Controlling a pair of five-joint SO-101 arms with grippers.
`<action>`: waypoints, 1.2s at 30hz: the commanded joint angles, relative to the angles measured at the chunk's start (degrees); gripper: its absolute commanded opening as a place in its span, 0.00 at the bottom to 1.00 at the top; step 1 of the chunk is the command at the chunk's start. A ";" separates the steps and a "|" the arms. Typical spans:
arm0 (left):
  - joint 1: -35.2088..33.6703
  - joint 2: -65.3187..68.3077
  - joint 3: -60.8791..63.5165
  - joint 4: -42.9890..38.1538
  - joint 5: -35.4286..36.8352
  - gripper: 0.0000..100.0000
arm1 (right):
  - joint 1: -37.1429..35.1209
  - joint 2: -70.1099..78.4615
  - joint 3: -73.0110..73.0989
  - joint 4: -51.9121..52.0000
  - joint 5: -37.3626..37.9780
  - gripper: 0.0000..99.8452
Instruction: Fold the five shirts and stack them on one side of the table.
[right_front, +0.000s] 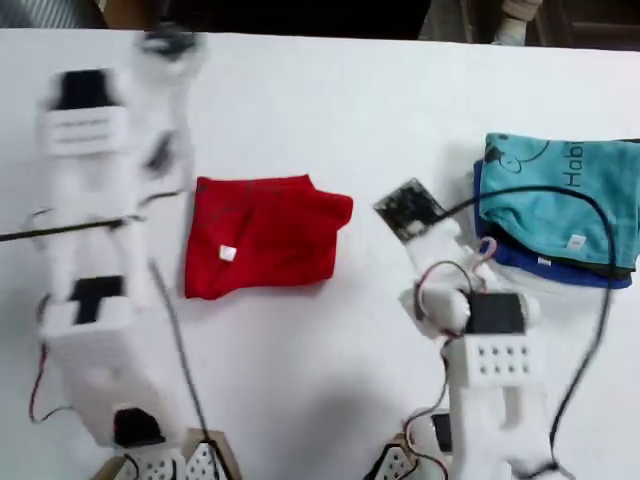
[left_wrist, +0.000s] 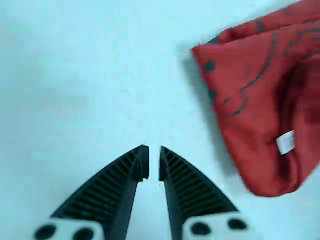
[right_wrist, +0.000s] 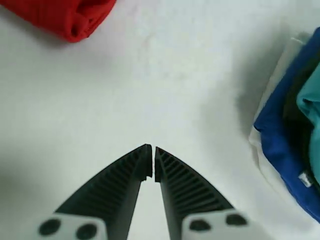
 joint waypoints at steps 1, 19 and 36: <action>-11.52 -0.53 4.00 -0.09 -5.54 0.03 | -6.37 12.62 -8.79 -1.27 -1.05 0.02; -42.46 2.37 19.65 -10.29 -12.75 0.03 | -36.26 82.77 -89.58 9.01 -3.96 0.02; -45.45 2.46 19.91 -10.29 -16.44 0.03 | -31.43 105.19 -118.51 23.52 -3.87 0.02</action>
